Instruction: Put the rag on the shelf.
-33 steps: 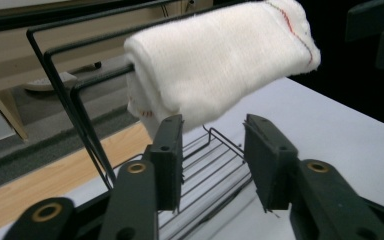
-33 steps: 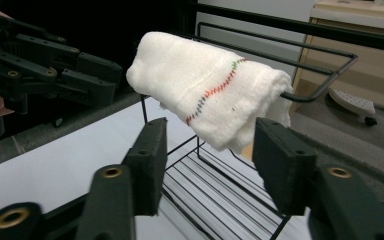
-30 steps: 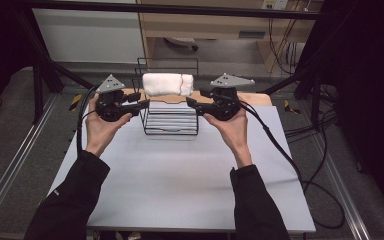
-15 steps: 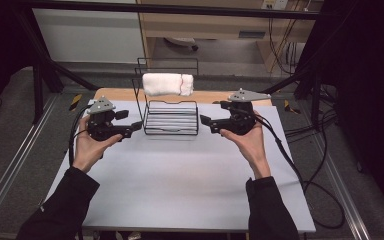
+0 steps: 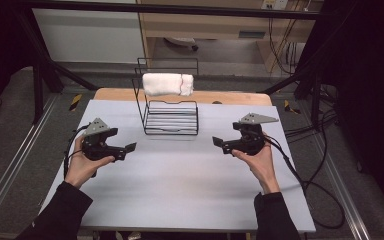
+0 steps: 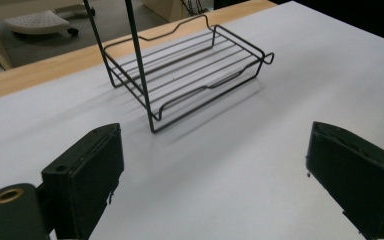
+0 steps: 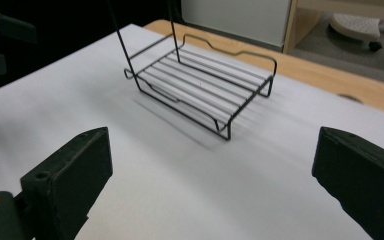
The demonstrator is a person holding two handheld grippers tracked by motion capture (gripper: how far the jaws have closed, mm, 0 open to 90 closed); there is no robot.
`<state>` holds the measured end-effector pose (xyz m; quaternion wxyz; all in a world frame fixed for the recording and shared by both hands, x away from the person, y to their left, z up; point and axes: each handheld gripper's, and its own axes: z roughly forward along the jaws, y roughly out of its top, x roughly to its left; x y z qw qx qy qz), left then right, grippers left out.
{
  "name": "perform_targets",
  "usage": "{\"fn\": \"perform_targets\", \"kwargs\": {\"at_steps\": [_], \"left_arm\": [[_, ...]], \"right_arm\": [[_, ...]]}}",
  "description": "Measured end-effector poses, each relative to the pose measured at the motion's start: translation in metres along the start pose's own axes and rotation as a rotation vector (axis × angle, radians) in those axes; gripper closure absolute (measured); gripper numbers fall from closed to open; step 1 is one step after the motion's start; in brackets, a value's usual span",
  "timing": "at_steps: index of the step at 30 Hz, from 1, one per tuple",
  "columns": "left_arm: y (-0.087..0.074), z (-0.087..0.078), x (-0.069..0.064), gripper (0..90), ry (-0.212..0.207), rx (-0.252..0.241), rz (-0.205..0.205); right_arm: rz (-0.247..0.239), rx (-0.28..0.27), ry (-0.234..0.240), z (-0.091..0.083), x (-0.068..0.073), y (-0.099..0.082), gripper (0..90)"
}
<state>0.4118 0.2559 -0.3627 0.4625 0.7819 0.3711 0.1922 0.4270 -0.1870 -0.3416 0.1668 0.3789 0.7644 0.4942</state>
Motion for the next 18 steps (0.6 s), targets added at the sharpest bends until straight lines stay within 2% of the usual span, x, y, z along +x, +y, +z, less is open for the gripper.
{"fn": "perform_targets", "kwargs": {"at_steps": [9, 18], "left_arm": [[-0.034, -0.005, 0.000, 6.9, -0.008, 0.013, -0.015], [-0.061, -0.011, 0.000, 7.0, -0.002, 0.026, -0.006]], "right_arm": [[0.013, 0.057, 0.022, -0.002, -0.007, -0.044, 0.8], [0.066, 0.077, 0.028, -0.014, -0.013, -0.077, 0.5]]}}
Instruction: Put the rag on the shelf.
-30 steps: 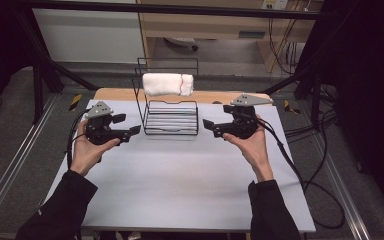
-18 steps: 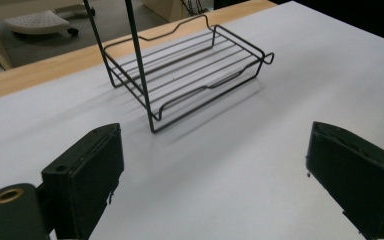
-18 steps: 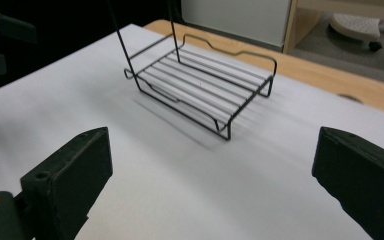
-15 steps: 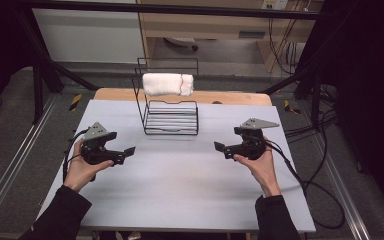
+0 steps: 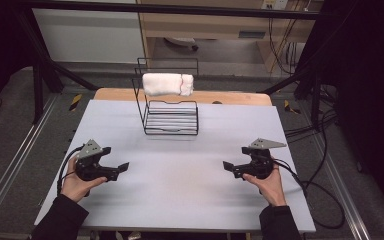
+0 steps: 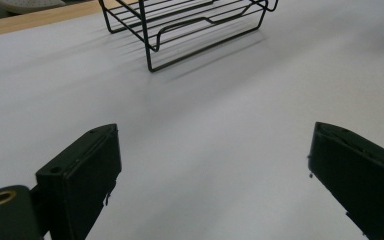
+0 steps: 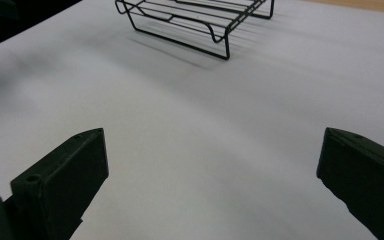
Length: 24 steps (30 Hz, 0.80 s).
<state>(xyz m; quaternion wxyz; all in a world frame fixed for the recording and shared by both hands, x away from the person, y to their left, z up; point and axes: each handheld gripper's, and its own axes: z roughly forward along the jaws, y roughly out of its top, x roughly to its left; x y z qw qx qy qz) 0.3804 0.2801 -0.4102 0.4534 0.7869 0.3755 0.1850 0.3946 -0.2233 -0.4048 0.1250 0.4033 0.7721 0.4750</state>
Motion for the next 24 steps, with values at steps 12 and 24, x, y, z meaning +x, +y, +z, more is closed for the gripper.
{"fn": "perform_targets", "kwargs": {"at_steps": [12, 24], "left_arm": [[-0.024, -0.003, -0.002, 7.1, -0.020, 0.013, 0.007], [-0.033, -0.002, -0.003, 7.1, -0.023, 0.032, 0.009]], "right_arm": [[0.051, 0.037, -0.026, -0.014, -0.013, -0.038, 0.5], [0.064, 0.049, -0.035, -0.021, -0.017, -0.051, 0.5]]}}
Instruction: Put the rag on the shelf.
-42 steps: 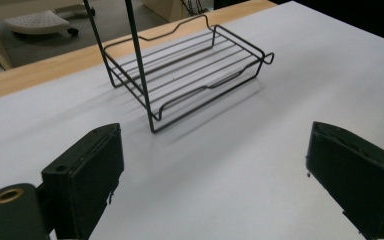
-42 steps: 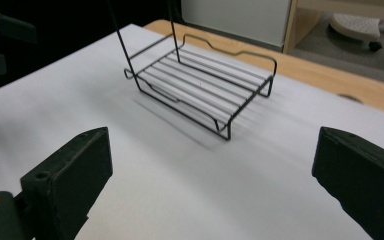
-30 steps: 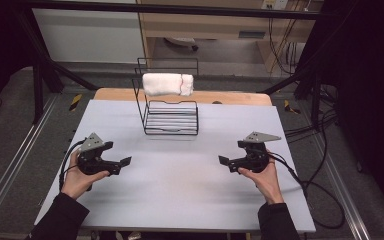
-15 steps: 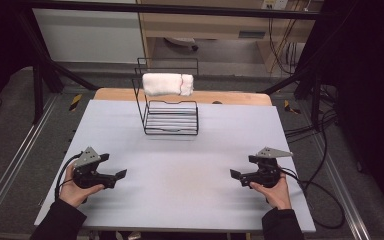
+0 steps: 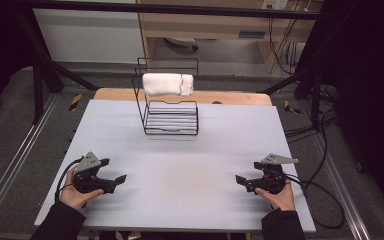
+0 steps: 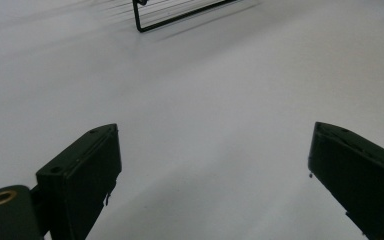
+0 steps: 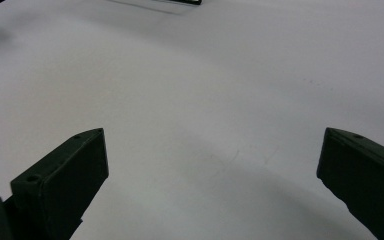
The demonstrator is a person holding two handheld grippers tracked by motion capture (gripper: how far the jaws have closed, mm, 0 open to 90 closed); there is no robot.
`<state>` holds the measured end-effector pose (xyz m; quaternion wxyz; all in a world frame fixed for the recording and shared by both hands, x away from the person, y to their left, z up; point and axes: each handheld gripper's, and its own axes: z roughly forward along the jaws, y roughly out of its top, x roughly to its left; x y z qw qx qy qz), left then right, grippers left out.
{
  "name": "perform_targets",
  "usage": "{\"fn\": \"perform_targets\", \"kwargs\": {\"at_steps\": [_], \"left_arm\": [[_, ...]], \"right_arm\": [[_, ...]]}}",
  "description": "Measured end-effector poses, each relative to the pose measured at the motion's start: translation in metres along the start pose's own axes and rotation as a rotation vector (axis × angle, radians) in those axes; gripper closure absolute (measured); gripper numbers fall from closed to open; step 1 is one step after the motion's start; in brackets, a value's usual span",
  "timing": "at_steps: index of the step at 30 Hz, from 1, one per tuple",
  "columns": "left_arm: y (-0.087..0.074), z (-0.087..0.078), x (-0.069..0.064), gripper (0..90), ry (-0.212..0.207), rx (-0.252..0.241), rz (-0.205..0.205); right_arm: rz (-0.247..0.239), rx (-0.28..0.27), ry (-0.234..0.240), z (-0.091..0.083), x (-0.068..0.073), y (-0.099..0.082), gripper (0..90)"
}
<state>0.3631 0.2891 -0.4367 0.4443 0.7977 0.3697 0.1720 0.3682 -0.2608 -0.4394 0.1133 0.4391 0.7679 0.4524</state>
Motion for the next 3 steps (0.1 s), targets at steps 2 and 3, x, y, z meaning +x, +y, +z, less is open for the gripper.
{"fn": "perform_targets", "kwargs": {"at_steps": [2, 3], "left_arm": [[-0.0005, 0.0000, -0.0002, 7.1, -0.002, 0.000, -0.004], [-0.0009, 0.0000, -0.0002, 7.1, -0.002, 0.001, -0.005]], "right_arm": [[0.000, 0.000, 0.001, 0.0005, 0.0002, -0.0002, 0.5], [0.001, 0.001, 0.000, 0.0006, 0.0004, -0.0002, 0.4]]}}
